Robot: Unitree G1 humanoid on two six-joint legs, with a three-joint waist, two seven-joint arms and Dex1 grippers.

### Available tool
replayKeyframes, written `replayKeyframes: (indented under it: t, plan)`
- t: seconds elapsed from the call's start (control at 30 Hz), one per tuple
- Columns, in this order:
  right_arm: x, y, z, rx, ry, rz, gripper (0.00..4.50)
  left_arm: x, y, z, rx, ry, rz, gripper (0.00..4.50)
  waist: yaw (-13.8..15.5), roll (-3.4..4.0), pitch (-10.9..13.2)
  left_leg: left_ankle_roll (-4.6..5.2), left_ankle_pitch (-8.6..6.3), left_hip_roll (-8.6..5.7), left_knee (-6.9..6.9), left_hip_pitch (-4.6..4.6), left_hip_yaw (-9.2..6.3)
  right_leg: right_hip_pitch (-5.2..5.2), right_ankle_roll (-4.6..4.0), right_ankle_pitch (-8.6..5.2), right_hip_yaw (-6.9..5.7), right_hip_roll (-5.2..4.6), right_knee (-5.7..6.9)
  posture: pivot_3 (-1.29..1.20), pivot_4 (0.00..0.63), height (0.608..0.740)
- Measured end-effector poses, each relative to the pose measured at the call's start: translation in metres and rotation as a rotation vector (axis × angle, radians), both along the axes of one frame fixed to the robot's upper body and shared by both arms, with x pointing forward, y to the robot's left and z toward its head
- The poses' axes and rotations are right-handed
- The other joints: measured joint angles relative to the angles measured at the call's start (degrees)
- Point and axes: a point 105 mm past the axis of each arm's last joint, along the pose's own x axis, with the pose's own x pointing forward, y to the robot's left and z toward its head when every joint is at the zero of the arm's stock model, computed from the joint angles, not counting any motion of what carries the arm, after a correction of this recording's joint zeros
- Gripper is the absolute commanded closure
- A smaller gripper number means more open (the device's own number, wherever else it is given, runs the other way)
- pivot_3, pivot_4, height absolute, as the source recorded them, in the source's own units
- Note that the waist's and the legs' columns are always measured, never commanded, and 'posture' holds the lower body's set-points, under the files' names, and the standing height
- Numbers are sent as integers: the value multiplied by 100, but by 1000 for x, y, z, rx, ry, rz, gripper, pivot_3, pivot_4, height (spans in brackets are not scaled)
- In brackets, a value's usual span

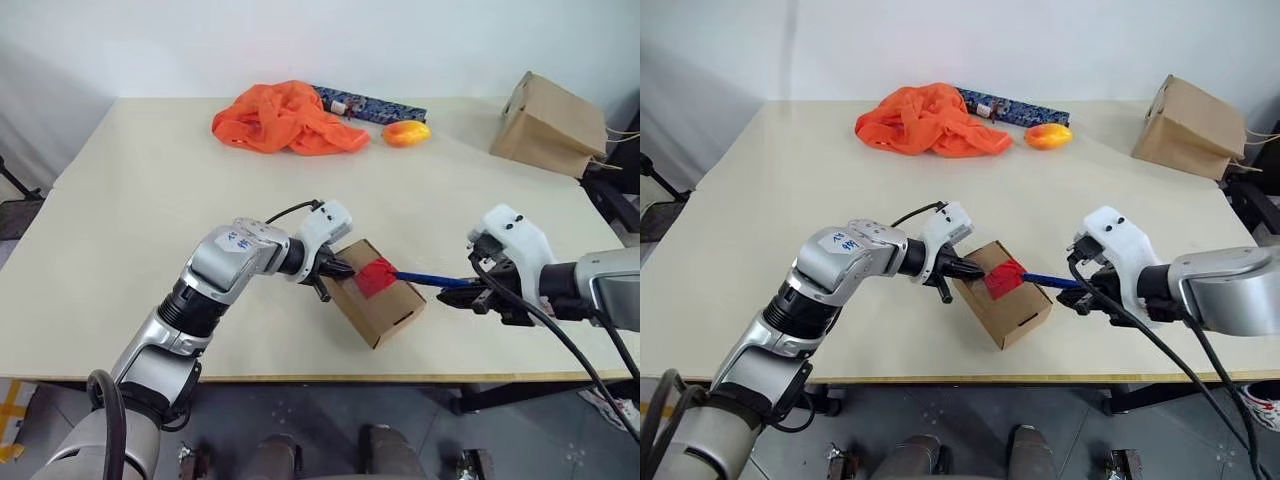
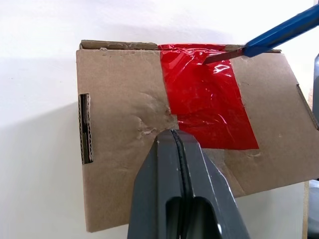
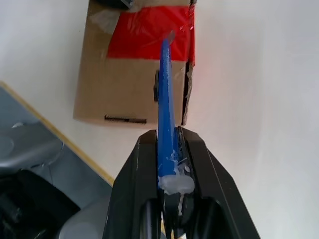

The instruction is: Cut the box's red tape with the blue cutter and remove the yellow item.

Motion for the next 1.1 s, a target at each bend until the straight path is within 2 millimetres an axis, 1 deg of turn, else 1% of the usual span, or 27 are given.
replayKeyframes:
  t: [0.1, 0.23, 0.3, 0.43, 0.53, 0.8, 1.1]
  plan:
    - [6, -1, -1, -3, -9, -12, 4349, -1, -1, 1, -2, -5, -6, 4500, 1, 4, 2, 2, -3, -1, -3, -6, 0, -6, 1, 0, 1, 0, -3, 0, 150, 740]
    - [6, 1, 6, 14, -21, 6, 4349, -2, -2, 2, -4, -11, -12, 4500, 4, 5, 3, 1, -3, 1, -4, -21, -1, -18, 1, 1, 0, 0, -9, 0, 150, 740]
    - [6, 2, 13, 33, -40, 24, 4349, -3, -2, 2, -5, -13, -14, 4500, 8, 10, 5, 1, -3, 1, -4, -23, 0, -19, 2, 2, -1, 0, -11, 0, 150, 740]
    - [10, -4, 19, 28, -71, 4, 4349, -3, -3, 2, -5, -15, -16, 4500, 9, 10, 5, 2, -6, 2, -4, -26, -1, -19, 2, 2, -1, -1, -17, 0, 150, 740]
    - [15, -9, 16, 8, -83, -18, 4349, -3, -3, 2, -6, -17, -19, 4500, 9, 10, 6, 2, -7, 3, -5, -31, -1, -24, 2, 2, -2, -1, -20, 0, 150, 740]
    - [20, -5, 1, 23, -55, -5, 4349, -4, -4, 3, -7, -20, -22, 4500, 13, 10, 6, 1, -6, 2, -4, -40, -2, -32, 4, 3, -2, -1, -20, 0, 150, 740]
    - [21, -6, -2, 26, -47, 1, 4349, -4, -4, 3, -7, -20, -22, 4500, 14, 10, 6, 1, -7, 2, -4, -41, -3, -31, 5, 4, -3, -1, -22, 0, 150, 740]
